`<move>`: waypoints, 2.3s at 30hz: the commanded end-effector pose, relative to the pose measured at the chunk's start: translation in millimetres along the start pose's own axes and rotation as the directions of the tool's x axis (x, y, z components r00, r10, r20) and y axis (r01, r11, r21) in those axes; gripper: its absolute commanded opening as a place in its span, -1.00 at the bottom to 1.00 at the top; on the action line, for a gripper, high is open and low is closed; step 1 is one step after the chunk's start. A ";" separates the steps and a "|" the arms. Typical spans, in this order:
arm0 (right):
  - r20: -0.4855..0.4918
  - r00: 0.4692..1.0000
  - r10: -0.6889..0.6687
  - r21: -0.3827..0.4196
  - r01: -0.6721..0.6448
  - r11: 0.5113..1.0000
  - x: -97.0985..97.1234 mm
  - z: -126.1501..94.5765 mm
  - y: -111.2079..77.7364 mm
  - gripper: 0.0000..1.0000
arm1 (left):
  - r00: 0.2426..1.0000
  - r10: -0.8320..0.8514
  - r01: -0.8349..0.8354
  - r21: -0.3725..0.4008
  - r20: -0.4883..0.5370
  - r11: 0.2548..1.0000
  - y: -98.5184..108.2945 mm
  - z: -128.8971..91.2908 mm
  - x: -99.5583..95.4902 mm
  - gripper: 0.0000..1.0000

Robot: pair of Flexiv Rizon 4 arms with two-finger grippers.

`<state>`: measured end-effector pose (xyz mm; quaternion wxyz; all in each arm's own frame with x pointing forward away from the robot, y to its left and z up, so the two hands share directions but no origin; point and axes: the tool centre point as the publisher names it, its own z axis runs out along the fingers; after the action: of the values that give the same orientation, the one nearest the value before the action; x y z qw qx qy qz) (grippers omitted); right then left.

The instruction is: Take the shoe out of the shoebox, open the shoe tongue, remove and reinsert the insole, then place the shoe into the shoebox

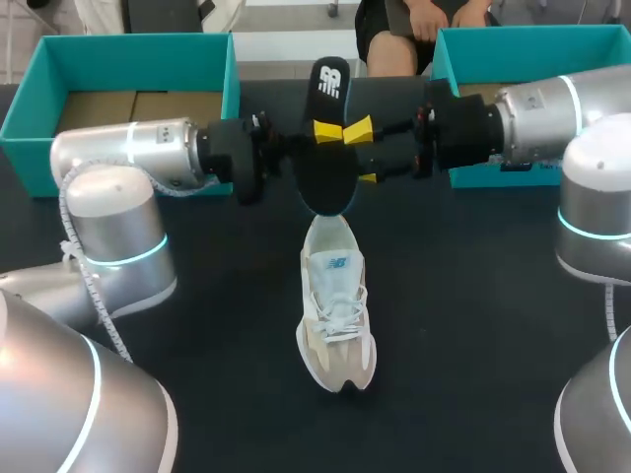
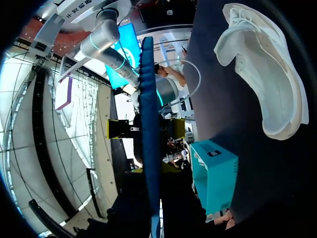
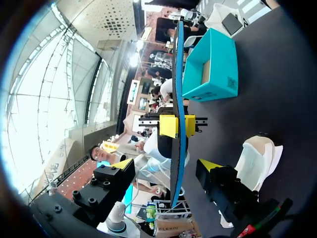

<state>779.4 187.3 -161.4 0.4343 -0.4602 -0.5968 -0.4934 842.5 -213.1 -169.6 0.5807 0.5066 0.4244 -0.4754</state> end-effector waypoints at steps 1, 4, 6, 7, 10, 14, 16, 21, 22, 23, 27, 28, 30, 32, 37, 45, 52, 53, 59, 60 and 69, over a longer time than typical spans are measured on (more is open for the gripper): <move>-0.017 1.000 0.001 0.007 -0.001 1.000 -6.7 10.1 4.0 -0.10 | 1.000 0.013 -0.013 -0.010 0.013 1.000 -0.1 14.3 4.7 -1.00; -0.020 1.000 0.005 0.002 -0.005 1.000 -7.8 12.0 3.3 -0.17 | 1.000 0.022 -0.021 -0.024 0.019 0.999 -0.9 17.8 3.5 -1.00; -0.021 1.000 0.007 -0.006 -0.007 1.000 -8.5 12.2 2.9 -0.19 | 1.000 0.010 -0.008 -0.048 0.027 0.999 -1.3 19.1 2.4 -1.00; -0.021 1.000 0.005 -0.011 -0.005 1.000 -8.8 12.4 2.9 -0.21 | 1.000 0.006 -0.005 -0.055 0.031 0.998 -1.3 19.3 2.3 -1.00; -0.022 1.000 0.001 -0.017 -0.001 1.000 -9.5 12.7 4.7 -0.25 | 0.999 -0.012 0.014 -0.063 0.035 0.998 -3.0 20.0 2.2 -1.00; -0.023 1.000 -0.005 -0.017 0.004 1.000 -9.3 14.0 7.9 -0.37 | 0.999 -0.019 0.022 -0.067 0.041 0.998 -5.8 22.5 0.9 -1.00; -0.025 1.000 -0.007 -0.015 0.006 1.000 -10.1 14.2 8.4 -0.42 | 0.999 -0.020 0.023 -0.068 0.046 0.997 -5.5 24.1 0.3 -1.00; -0.028 1.000 -0.008 -0.012 0.007 1.000 -10.8 14.8 8.8 -0.51 | 0.998 -0.021 0.026 -0.078 0.056 0.997 -5.0 25.2 -1.6 -1.00; -0.029 1.000 -0.008 -0.013 0.008 1.000 -10.8 14.9 8.8 -0.51 | 0.998 -0.021 0.025 -0.079 0.055 0.997 -4.9 25.0 -1.3 -1.00; -0.029 1.000 -0.007 -0.014 0.007 1.000 -11.0 15.2 8.5 -0.53 | 0.998 -0.020 0.025 -0.079 0.054 0.997 -4.6 24.8 -0.8 -1.00; -0.031 1.000 -0.005 -0.014 0.004 1.000 -11.1 16.0 7.2 -0.62 | 0.998 -0.020 0.024 -0.081 0.052 0.996 -4.6 23.9 -0.1 -1.00; -0.032 0.999 -0.004 -0.015 0.003 1.000 -11.3 16.1 6.5 -0.63 | 0.998 -0.019 0.024 -0.084 0.052 0.996 -4.7 23.8 -0.1 -1.00; -0.032 0.999 -0.003 -0.017 0.003 1.000 -12.0 16.0 5.7 -0.63 | 0.998 -0.019 0.024 -0.094 0.056 0.995 -4.7 23.3 -0.6 -1.00; -0.033 0.999 -0.003 -0.018 0.002 1.000 -12.2 16.1 5.2 -0.62 | 0.998 -0.019 0.024 -0.096 0.057 0.995 -4.3 23.3 -0.7 -1.00; -0.034 0.999 -0.002 -0.017 0.002 1.000 -12.0 16.4 4.7 -0.70 | 0.998 -0.015 0.021 -0.097 0.058 0.995 -3.8 23.2 -1.2 -1.00; -0.031 0.999 -0.008 -0.016 0.007 1.000 -11.7 17.2 5.1 -1.00 | 0.998 -0.024 0.030 -0.097 0.065 0.995 -6.4 23.8 -3.4 -1.00; -0.008 1.000 -0.008 -0.019 0.008 1.000 -11.5 17.9 5.3 -1.00 | 0.996 -0.081 0.086 -0.115 0.044 0.990 -6.1 14.7 -11.6 1.00; -0.005 1.000 -0.010 -0.024 0.010 1.000 -11.9 17.3 5.1 -1.00 | 0.994 -0.105 0.109 -0.112 0.039 0.988 -5.1 12.0 -12.9 1.00; 0.020 0.999 -0.030 -0.049 0.031 0.998 -12.8 11.1 6.4 -1.00 | 0.962 -0.273 0.269 -0.123 -0.018 0.955 -3.6 -10.9 -17.3 1.00; 0.022 0.999 -0.039 -0.054 0.040 0.998 -13.0 10.1 6.9 -1.00 | 0.943 -0.333 0.326 -0.138 -0.029 0.935 -3.2 -15.6 -17.7 1.00; 0.044 0.993 -0.108 -0.101 0.112 0.989 -15.5 3.3 10.3 -1.00 | 0.799 -0.586 0.551 -0.226 -0.133 0.803 -5.8 -54.9 -10.1 1.00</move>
<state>797.5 190.4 -173.9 0.3757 -0.4556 -0.6063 -0.5325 844.9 -174.3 -172.6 0.4571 0.3542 0.6065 -0.5457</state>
